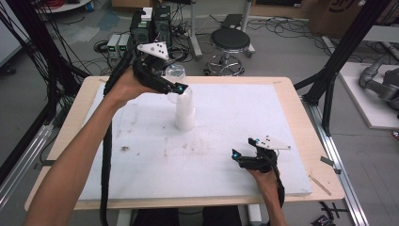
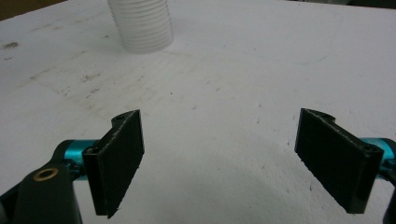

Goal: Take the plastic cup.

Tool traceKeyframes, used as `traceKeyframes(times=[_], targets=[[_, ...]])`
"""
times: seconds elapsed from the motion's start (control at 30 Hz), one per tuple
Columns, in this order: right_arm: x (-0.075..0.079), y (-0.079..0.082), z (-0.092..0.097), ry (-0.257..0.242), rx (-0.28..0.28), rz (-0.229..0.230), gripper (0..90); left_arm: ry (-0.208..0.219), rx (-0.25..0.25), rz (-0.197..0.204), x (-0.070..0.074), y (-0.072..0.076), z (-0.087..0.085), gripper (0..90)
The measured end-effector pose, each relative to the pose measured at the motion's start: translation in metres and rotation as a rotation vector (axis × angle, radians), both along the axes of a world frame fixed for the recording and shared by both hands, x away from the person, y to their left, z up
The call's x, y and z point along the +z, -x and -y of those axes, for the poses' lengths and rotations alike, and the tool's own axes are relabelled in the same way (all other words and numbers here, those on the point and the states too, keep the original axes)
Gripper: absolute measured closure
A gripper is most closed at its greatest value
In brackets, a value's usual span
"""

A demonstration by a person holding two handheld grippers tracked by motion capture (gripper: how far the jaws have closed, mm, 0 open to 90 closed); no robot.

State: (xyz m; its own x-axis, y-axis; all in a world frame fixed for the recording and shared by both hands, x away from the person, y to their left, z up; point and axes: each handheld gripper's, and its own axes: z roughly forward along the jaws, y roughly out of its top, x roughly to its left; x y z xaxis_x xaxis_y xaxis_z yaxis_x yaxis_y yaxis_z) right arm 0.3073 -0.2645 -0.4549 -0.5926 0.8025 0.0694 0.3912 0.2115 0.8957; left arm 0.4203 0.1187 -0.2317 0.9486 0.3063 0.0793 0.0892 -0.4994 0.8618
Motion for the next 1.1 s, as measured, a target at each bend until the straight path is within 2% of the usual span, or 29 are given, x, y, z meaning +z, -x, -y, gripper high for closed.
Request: traceKeyframes(times=[0.1, 0.13, 0.2, 0.4, 0.53, 0.77, 0.93, 1.07, 1.1], targets=[[0.0, -0.001, 0.001, -0.005, -0.004, -0.004, 15.7, 0.033, -0.013, 0.004, -0.004, 0.018, -0.008, 37.5], [0.0, -0.002, 0.002, -0.011, -0.005, -0.019, 15.7, 0.041, -0.026, 0.008, -0.007, 0.024, -0.011, 37.5], [0.0, -0.002, 0.001, -0.012, -0.008, -0.02, 15.7, 0.047, -0.038, 0.005, -0.013, 0.036, -0.014, 37.5], [0.0, -0.002, 0.001, -0.006, -0.009, -0.016, 15.7, 0.1, -0.074, 0.022, -0.035, 0.069, -0.022, 37.8], [0.0, -0.002, 0.0, -0.005, -0.008, -0.02, 15.7, 0.158, -0.087, 0.029, -0.055, 0.085, -0.029, 38.2], [0.0, -0.001, 0.0, -0.006, -0.01, -0.019, 15.7, 0.251, -0.103, 0.008, -0.092, 0.106, -0.04, 38.3], [0.0, -0.002, 0.0, 0.001, -0.009, -0.015, 15.7, 0.314, -0.094, -0.013, -0.12, 0.118, -0.044, 38.3], [0.0, 0.0, 0.0, 0.002, -0.009, 0.004, 15.7, 0.34, -0.089, -0.023, -0.134, 0.123, -0.047, 38.3], [0.0, 0.0, 0.0, 0.001, -0.008, 0.005, 15.7, 0.336, -0.09, -0.029, -0.14, 0.123, -0.048, 38.2]])
